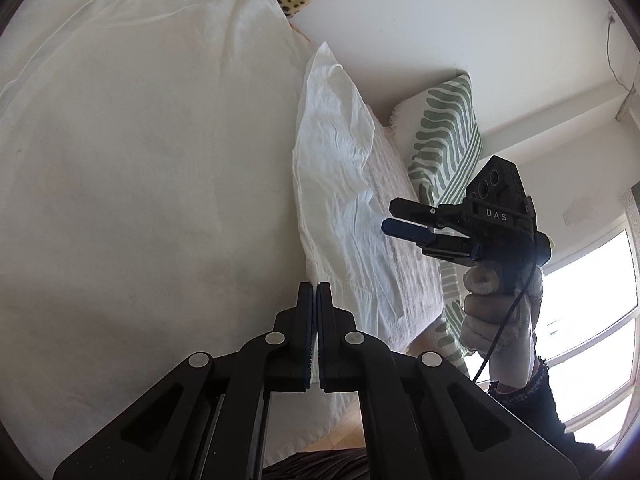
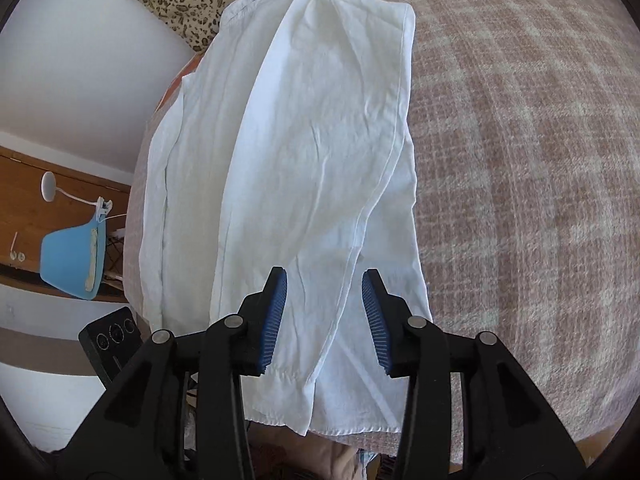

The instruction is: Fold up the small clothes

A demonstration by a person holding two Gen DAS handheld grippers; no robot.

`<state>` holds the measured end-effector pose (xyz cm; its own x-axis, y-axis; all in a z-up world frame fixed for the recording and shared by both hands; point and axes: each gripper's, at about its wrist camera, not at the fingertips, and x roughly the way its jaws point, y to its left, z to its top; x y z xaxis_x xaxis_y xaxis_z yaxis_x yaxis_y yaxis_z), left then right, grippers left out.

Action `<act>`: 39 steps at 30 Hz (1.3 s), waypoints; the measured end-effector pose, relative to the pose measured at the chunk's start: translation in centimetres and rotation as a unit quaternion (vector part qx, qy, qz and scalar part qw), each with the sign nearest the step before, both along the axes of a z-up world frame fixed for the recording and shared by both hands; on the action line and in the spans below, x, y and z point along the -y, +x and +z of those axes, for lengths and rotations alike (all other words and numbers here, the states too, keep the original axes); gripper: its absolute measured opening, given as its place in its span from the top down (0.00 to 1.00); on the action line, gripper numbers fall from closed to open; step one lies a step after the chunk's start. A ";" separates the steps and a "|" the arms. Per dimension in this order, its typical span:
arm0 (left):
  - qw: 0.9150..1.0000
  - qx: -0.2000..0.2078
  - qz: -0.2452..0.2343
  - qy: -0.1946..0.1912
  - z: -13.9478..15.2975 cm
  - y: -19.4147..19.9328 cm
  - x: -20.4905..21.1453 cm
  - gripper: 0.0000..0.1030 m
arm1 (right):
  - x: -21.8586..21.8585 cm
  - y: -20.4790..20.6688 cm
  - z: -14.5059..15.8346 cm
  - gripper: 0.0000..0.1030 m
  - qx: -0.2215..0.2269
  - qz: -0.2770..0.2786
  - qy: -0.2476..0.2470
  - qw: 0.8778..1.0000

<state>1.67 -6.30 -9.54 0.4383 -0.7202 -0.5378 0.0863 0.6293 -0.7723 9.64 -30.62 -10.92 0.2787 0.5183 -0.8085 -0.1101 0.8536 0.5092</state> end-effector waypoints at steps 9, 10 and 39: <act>1.000 0.010 -0.009 0.005 0.5 0.3 1.2 1.00 | -1.3 -2.7 -2.3 0.96 -0.005 -0.007 0.021 1.000; 1.000 0.012 -0.010 0.003 0.6 0.1 1.1 1.00 | -1.7 -2.7 -2.3 0.96 0.001 -0.005 0.009 1.000; 0.991 0.077 -0.045 0.103 3.2 -2.5 4.6 0.95 | 4.4 -0.8 4.9 0.97 0.104 -0.063 -0.099 0.988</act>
<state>-0.88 -10.85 -6.31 0.4658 -0.6415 -0.6095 0.2561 0.7571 -0.6011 8.87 -35.00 -6.00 0.5019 0.3063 -0.8089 -0.0807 0.9477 0.3088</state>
